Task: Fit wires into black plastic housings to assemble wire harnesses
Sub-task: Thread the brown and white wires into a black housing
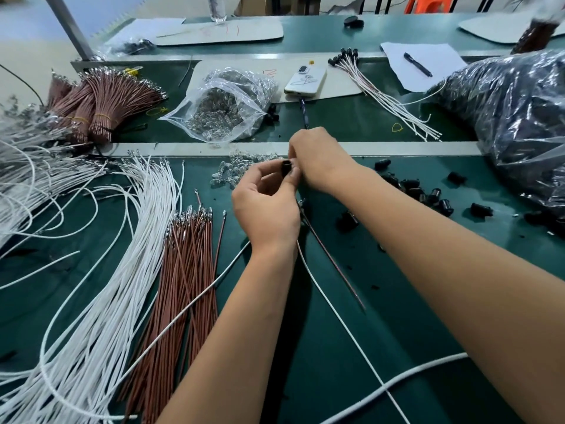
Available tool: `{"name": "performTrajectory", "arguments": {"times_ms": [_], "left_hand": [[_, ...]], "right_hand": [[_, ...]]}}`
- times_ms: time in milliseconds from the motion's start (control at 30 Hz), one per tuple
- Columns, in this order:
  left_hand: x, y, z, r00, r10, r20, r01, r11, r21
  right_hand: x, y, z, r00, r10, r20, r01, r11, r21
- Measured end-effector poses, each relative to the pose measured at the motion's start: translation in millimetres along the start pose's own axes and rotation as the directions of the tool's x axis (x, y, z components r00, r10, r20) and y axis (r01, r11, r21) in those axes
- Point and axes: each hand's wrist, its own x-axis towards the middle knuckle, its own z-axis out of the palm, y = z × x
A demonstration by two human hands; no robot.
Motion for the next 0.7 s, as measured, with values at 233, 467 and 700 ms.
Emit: {"name": "performTrajectory", "arguments": {"times_ms": [233,467,700], "left_hand": [[-10,4,2,0.958,0.043,0.284,-0.029,0.998,-0.054],[-17,3,6,0.895,0.074,0.439,-0.033,0.994,-0.100],[-21,6,9,0.882,0.075,0.465,-0.039,0.996,-0.086]], "right_hand": [[-76,40,-28,0.940,0.137,-0.313,0.071,0.817,0.572],[-129,60,-9,0.882,0.182,-0.435,0.232,0.635,0.737],[-136,67,5,0.870,0.195,-0.453,0.295,0.530,0.795]]}}
